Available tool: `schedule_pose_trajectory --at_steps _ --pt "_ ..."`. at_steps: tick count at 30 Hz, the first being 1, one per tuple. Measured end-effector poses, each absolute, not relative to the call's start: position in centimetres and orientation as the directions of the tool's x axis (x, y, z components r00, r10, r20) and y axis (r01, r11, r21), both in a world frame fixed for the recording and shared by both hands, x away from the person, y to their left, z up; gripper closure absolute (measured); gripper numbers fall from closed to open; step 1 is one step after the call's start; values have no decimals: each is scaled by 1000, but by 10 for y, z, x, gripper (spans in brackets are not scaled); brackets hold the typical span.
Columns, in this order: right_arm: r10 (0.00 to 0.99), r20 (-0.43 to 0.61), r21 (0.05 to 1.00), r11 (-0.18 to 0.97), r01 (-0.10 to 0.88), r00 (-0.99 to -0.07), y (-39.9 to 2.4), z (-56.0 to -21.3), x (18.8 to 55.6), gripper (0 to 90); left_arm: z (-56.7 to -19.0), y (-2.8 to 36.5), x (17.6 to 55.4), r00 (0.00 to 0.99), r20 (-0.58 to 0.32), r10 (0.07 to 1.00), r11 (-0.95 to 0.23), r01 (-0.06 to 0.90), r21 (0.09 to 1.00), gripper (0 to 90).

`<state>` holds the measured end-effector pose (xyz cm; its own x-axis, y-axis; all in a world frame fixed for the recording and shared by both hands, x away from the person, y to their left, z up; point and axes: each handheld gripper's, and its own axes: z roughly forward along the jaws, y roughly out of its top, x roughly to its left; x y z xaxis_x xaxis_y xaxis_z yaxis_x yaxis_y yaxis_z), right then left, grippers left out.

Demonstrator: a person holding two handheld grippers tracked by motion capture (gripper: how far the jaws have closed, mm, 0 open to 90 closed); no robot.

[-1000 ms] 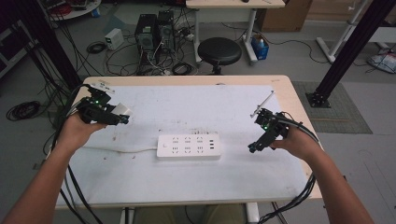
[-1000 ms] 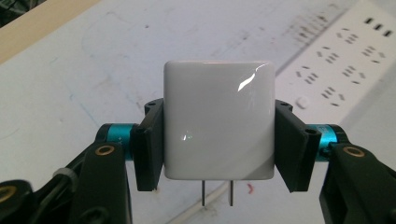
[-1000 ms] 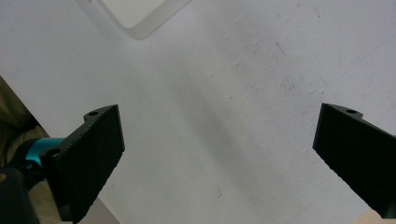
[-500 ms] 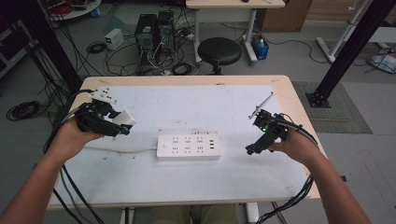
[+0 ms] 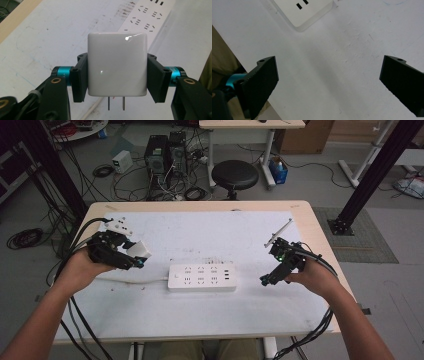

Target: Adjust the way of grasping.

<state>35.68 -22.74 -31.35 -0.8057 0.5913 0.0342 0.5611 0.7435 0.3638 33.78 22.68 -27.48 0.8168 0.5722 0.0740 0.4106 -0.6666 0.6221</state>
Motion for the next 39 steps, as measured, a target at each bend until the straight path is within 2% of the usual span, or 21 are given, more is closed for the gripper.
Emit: schedule_pose_trajectory --at_steps 11,16,19,22,26,35,39 --pt "603 94 395 707 586 -792 -220 -318 358 13 -276 202 337 870 85 485 -703 331 629 425" --pt "615 126 467 656 593 -778 -218 -315 355 13 -279 190 336 894 99 437 -723 284 629 425" --pt "614 186 512 606 609 -767 -217 -314 354 13 -281 181 335 910 110 400 -734 246 633 425" --pt "581 294 555 542 631 -759 -215 -316 354 13 -284 170 334 915 119 384 -737 226 637 425" --pt "545 398 578 475 663 -738 -210 -317 352 13 -289 157 334 928 118 354 -746 204 633 425" --pt "439 651 530 321 785 -619 -195 -323 350 13 -294 129 331 954 121 276 -756 137 641 425" --pt "411 712 493 286 822 -570 -189 -327 352 13 -295 118 331 964 117 239 -758 110 644 425"
